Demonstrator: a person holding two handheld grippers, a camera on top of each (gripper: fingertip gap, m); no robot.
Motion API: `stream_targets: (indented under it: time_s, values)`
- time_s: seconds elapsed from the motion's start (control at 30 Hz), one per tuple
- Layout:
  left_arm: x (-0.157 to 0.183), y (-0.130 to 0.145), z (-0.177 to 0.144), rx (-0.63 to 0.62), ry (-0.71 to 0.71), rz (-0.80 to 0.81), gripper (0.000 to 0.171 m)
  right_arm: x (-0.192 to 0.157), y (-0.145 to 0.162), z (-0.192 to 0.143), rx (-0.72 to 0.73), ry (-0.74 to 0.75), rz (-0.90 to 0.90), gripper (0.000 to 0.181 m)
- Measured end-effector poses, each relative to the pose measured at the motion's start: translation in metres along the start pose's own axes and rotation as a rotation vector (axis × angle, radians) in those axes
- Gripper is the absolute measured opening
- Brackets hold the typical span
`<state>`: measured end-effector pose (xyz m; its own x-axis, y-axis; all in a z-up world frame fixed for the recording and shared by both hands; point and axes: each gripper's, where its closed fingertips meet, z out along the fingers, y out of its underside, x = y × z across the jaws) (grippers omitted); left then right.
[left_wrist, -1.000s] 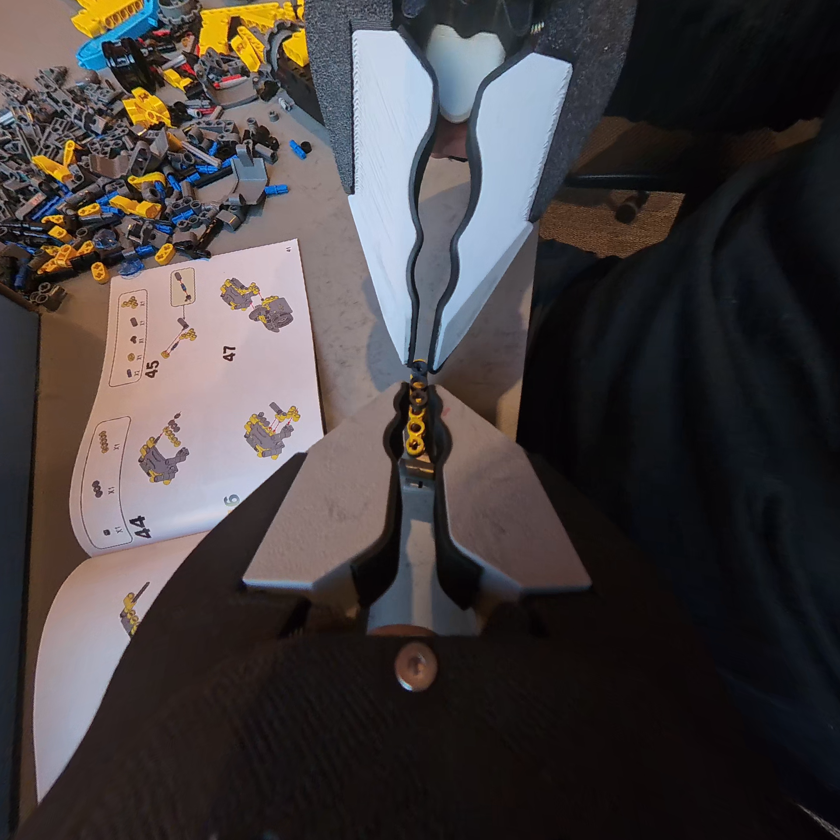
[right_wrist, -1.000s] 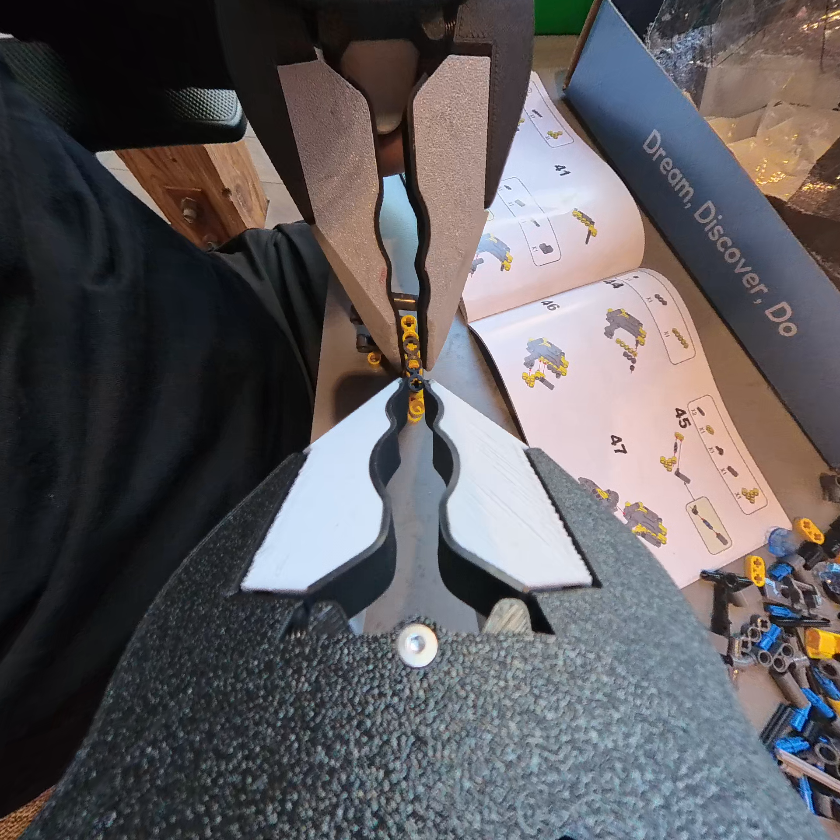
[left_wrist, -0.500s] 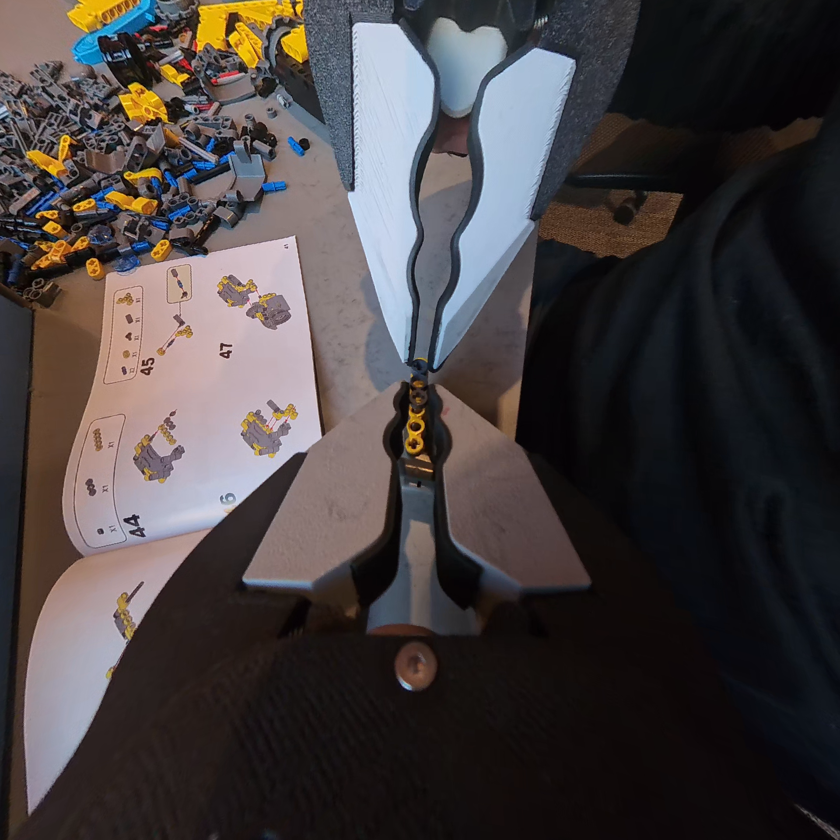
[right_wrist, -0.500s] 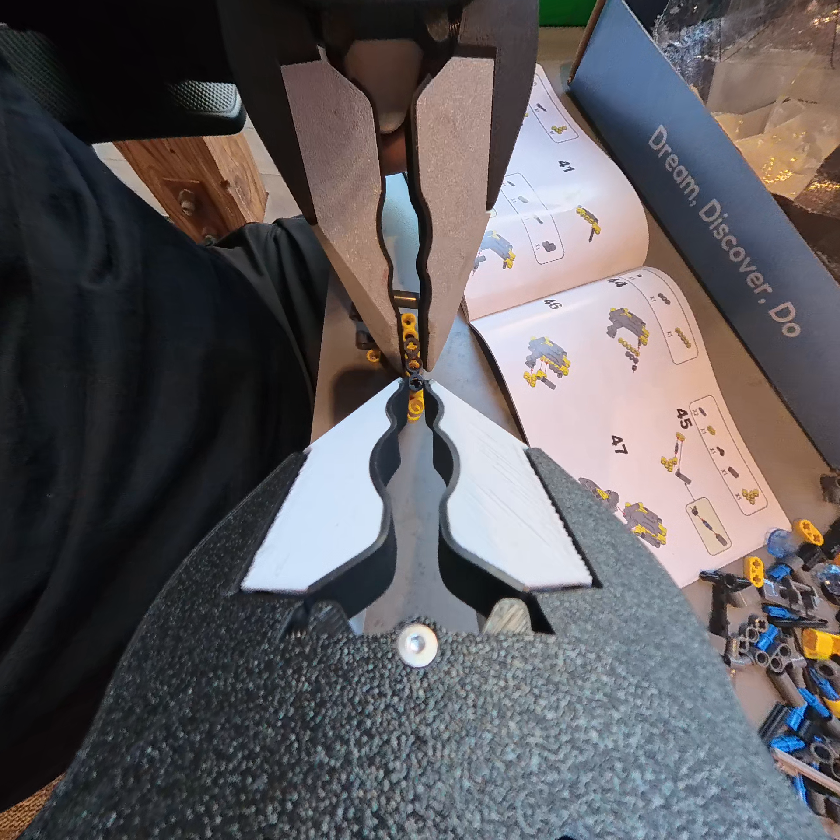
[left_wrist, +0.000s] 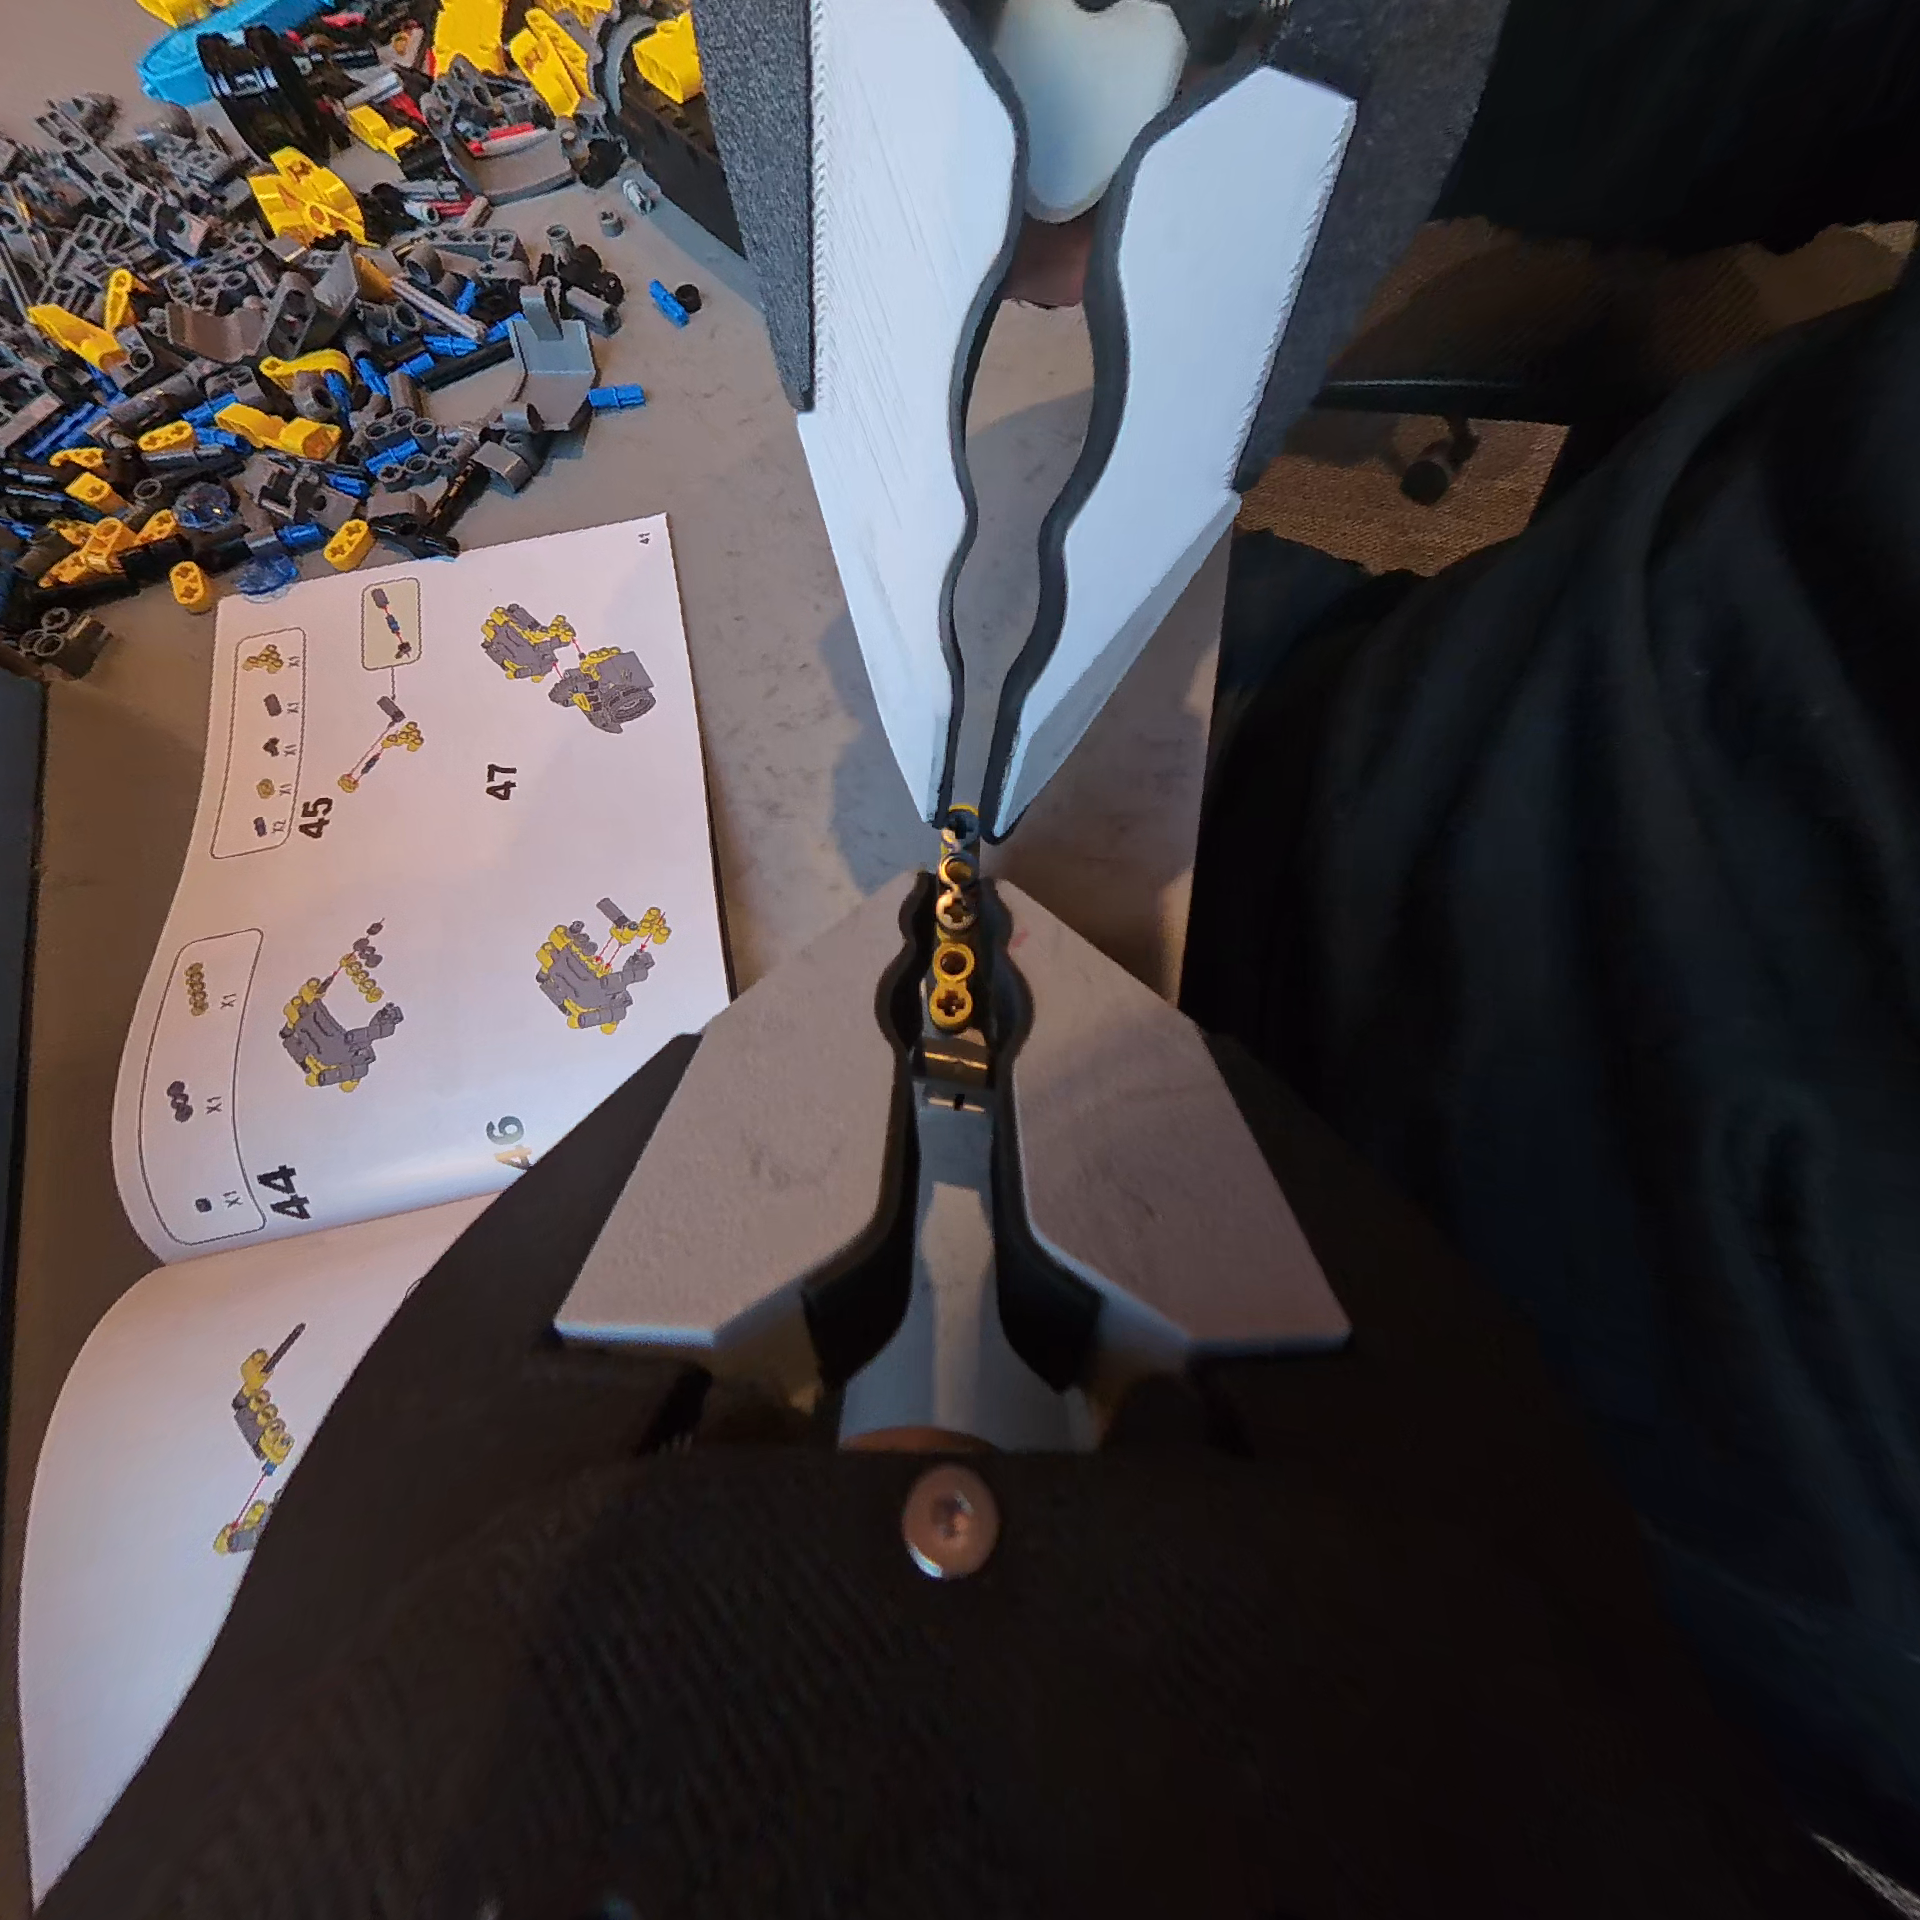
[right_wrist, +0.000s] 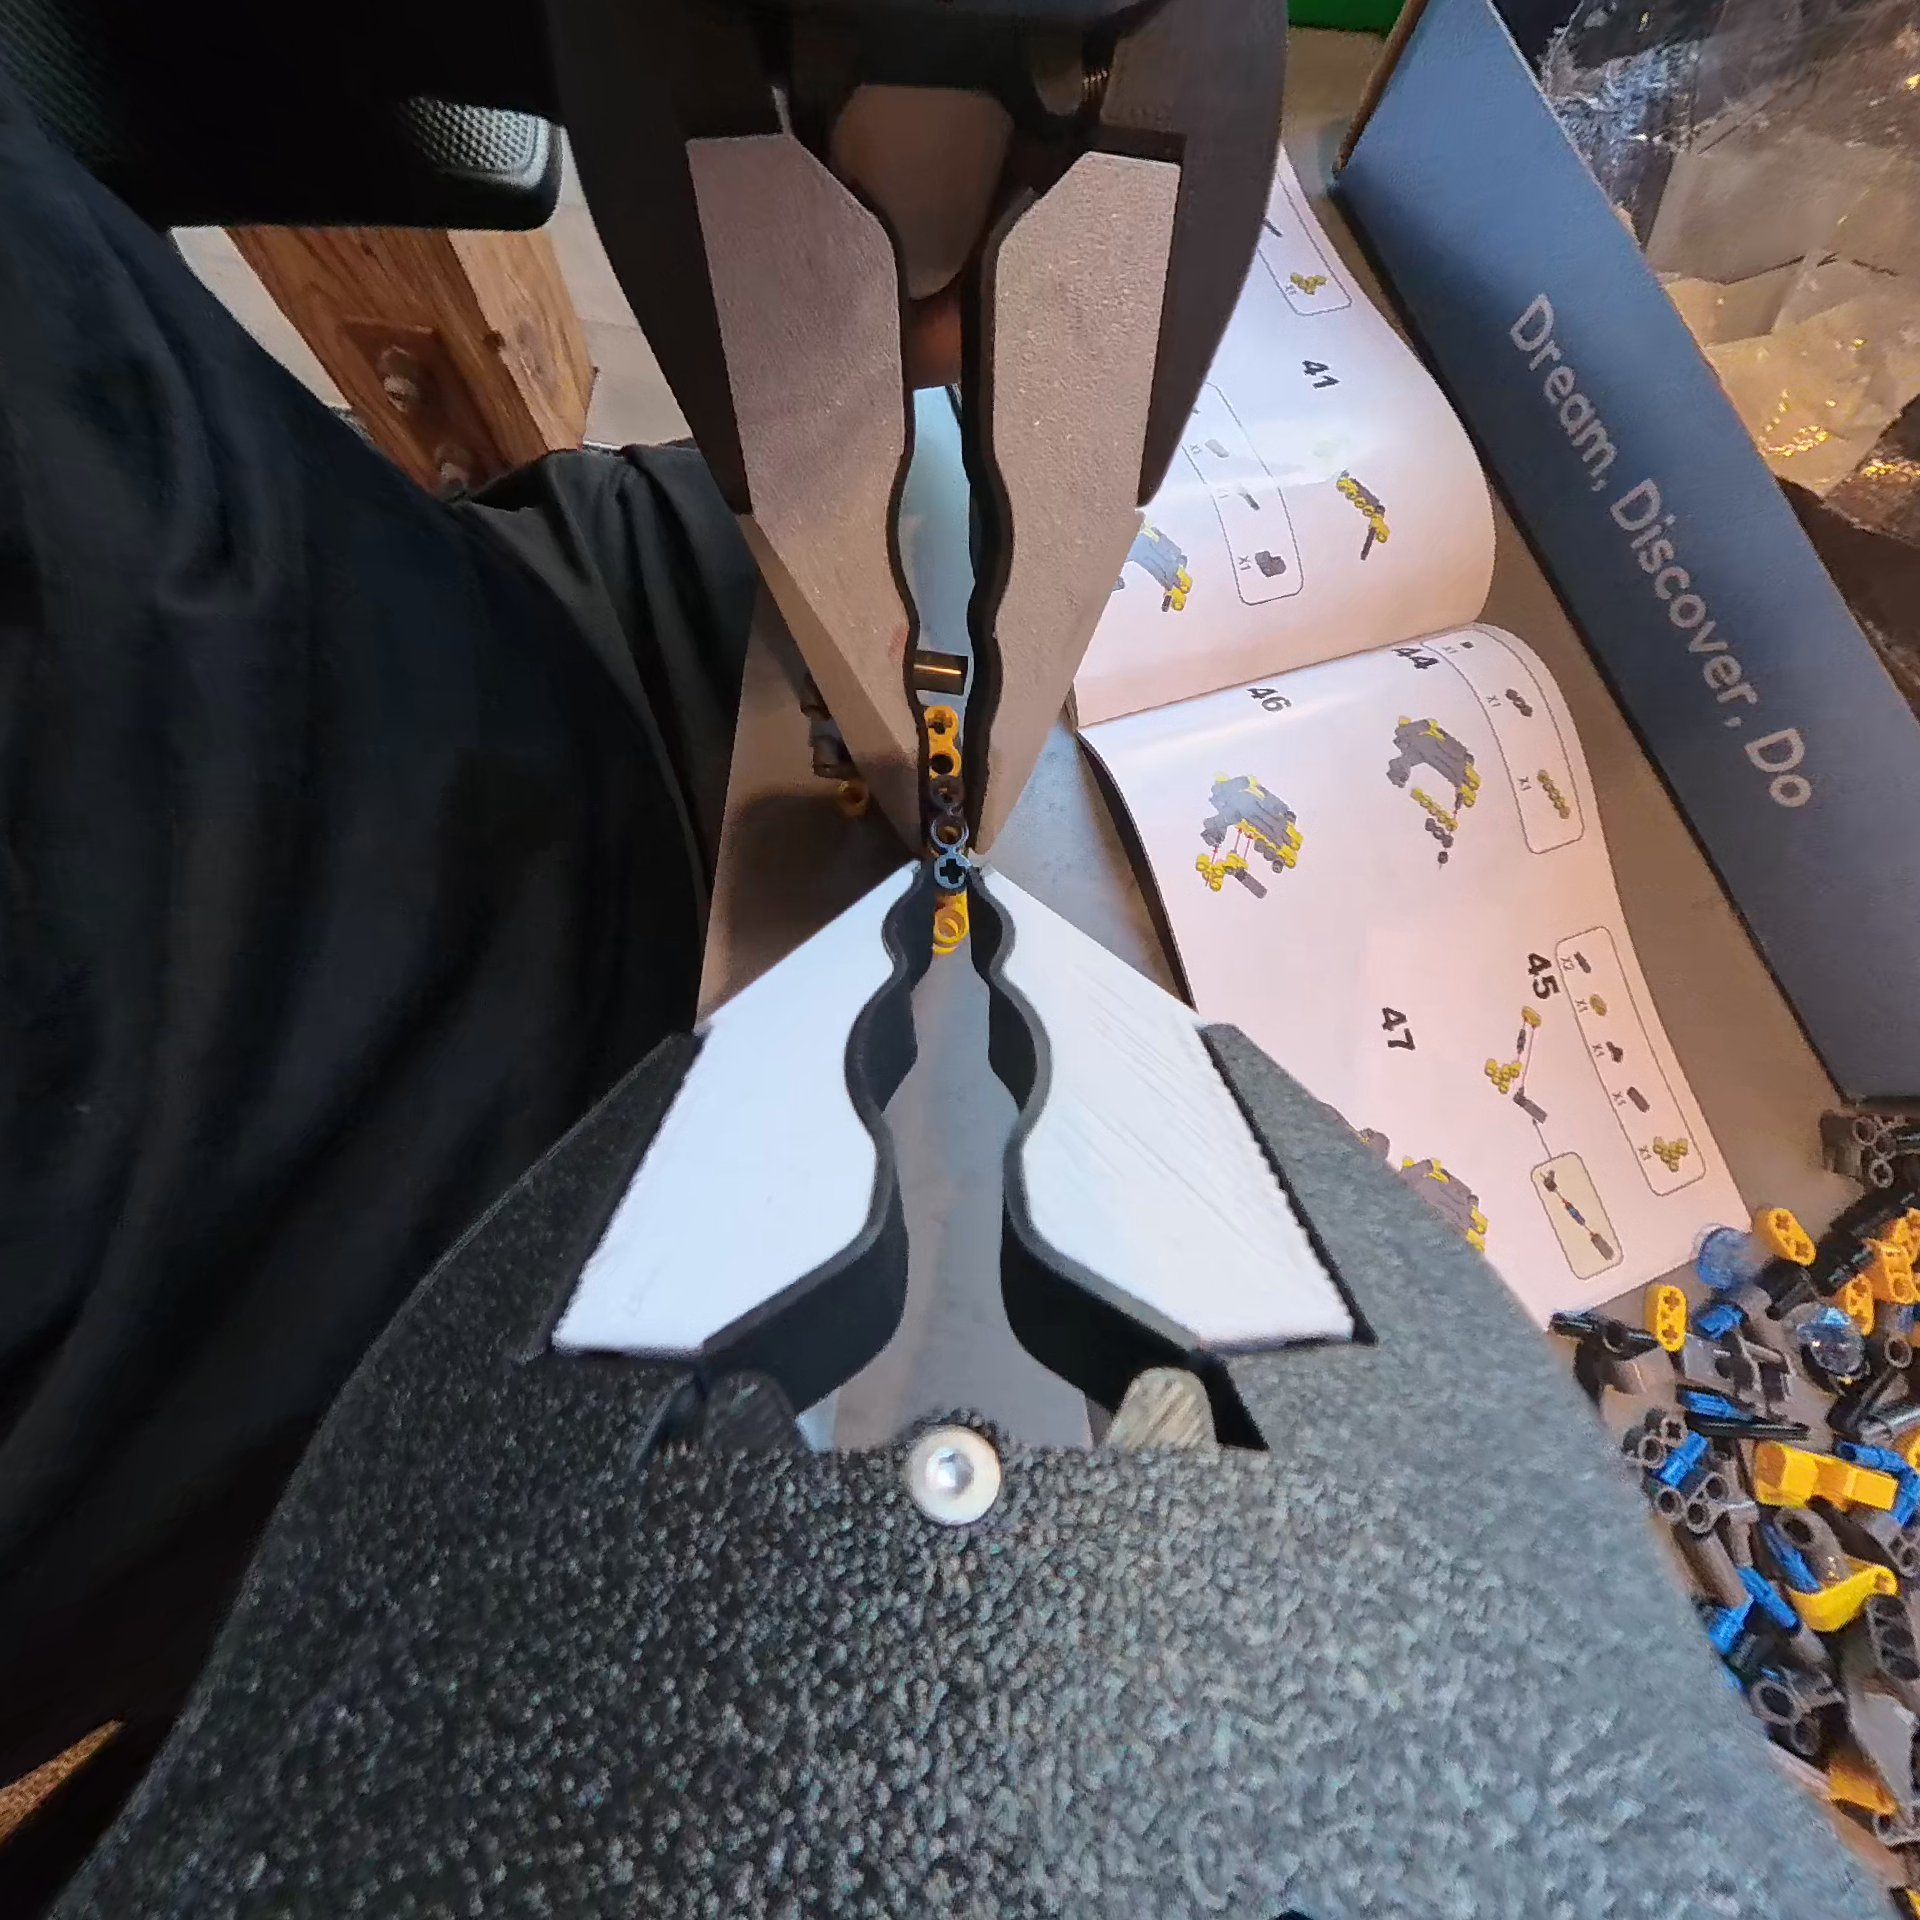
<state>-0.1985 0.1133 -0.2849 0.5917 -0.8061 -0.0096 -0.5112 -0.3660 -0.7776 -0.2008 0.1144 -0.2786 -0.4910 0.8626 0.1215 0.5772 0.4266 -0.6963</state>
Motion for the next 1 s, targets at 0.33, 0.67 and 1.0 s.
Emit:
stream_targets:
  time_s: [0.33, 0.67, 1.0]
  values:
    - [0.0000, 0.0000, -0.0006, 0.009, 0.008, -0.012, 0.004, -0.0012, 0.0026, 0.0022, -0.059, 0.025, -0.041, 0.005]
    - [-0.0001, 0.0020, -0.0007, -0.019, -0.010, 0.003, 0.004, -0.0010, 0.0042, 0.0043, -0.117, 0.051, -0.123, 0.005]
    - [-0.0004, 0.0028, -0.0009, -0.030, -0.010, -0.013, 0.004, -0.0004, 0.0035, 0.0051, -0.080, 0.069, -0.095, 0.005]
